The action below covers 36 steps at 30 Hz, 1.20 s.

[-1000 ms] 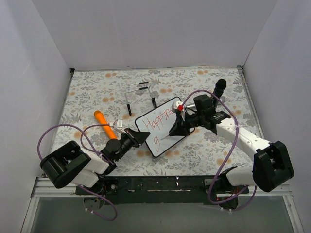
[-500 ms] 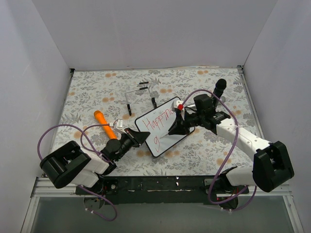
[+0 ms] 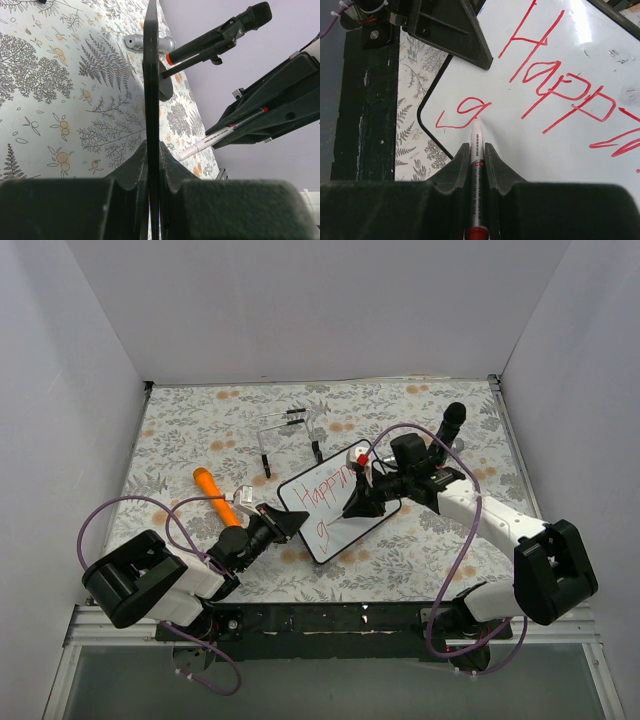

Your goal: Write a sentence on the whiteboard

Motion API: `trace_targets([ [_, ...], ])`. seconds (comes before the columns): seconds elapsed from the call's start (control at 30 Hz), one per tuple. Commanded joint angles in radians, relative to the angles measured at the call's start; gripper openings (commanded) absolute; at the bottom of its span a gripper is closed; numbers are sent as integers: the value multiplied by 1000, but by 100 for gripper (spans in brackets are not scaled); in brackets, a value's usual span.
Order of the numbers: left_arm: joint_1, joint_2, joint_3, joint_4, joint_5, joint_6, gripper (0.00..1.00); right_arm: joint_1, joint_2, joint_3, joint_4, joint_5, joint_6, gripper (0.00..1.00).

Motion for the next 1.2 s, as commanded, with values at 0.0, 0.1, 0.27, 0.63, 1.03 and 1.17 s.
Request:
trace_targets([
  [0.0, -7, -4, 7, 194, 12, 6, 0, 2, 13, 54, 46, 26, 26, 1],
  [0.1, -7, -6, 3, 189, 10, 4, 0, 1, 16, 55, 59, 41, 40, 1],
  [0.27, -7, 0, 6, 198, 13, 4, 0, 2, 36, 55, 71, 55, 57, 1],
  [0.63, -5, -1, 4, 198, 15, 4, 0, 2, 33, 39, 100, 64, 77, 1],
  [1.03, -7, -6, 3, 198, 15, 6, 0, 2, 47, 37, 49, 64, 36, 1],
  [1.17, -7, -15, 0, 194, 10, 7, 0, 2, 42, 28, 8, 53, -3, 1],
])
